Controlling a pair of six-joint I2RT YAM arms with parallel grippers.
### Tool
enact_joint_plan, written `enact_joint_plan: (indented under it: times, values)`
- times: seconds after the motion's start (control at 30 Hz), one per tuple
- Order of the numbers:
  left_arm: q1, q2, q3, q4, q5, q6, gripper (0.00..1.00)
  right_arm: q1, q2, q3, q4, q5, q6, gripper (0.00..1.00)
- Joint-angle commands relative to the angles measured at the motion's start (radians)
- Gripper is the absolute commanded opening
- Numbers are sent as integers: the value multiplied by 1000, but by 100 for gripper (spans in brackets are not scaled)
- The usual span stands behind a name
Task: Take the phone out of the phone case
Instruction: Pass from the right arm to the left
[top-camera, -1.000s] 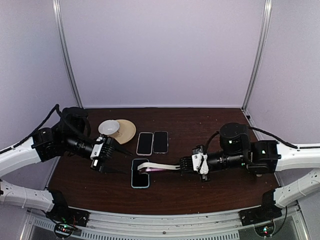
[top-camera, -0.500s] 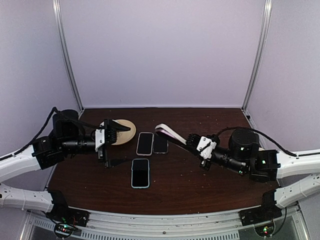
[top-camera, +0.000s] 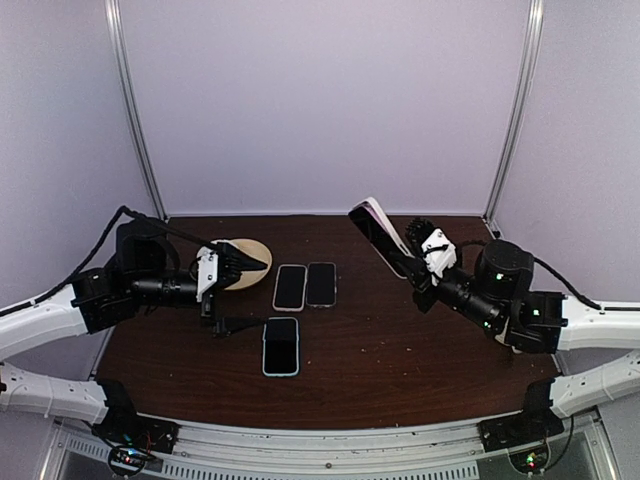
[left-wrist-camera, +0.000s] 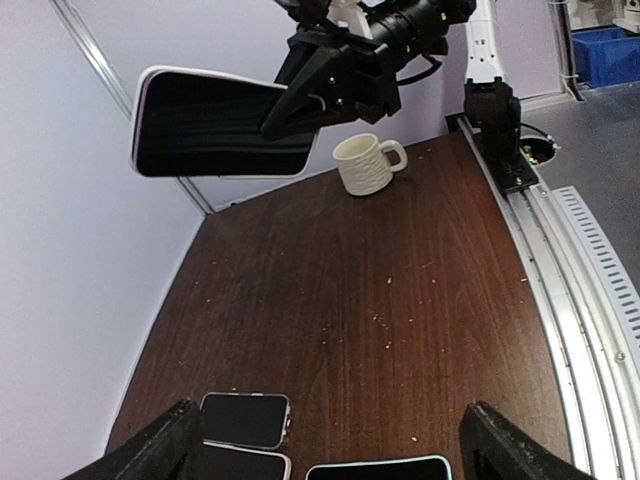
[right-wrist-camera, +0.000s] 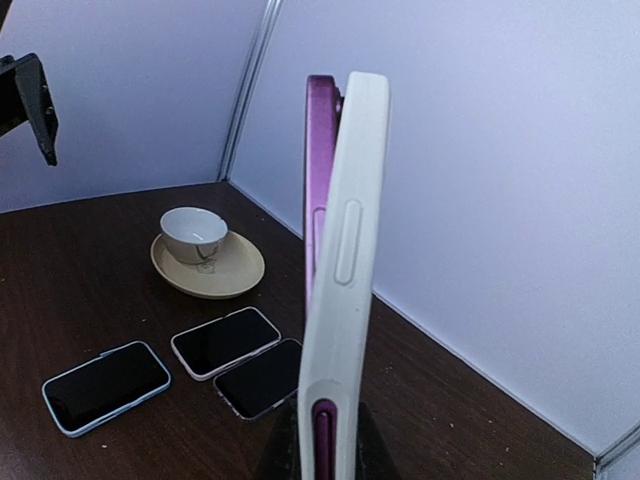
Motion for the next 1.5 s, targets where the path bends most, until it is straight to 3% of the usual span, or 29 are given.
enact_joint_plan:
  times: [0.0, 0.13, 0.27, 0.97, 1.47]
  values:
    - [5, 28, 44, -34, 181, 17, 90, 4, -5, 41, -20, -192, 8, 0]
    - [3, 57, 54, -49, 316, 23, 82, 4, 19, 65, -54, -330, 4, 0]
    - [-2, 101, 88, -97, 361, 24, 73, 13, 50, 86, -58, -452, 3, 0]
    - [-58, 129, 116, -153, 329, 60, 50, 81, 128, 125, -30, -494, -69, 0]
    - [-57, 52, 67, -19, 221, 38, 47, 101, 126, 130, -137, -519, -158, 0]
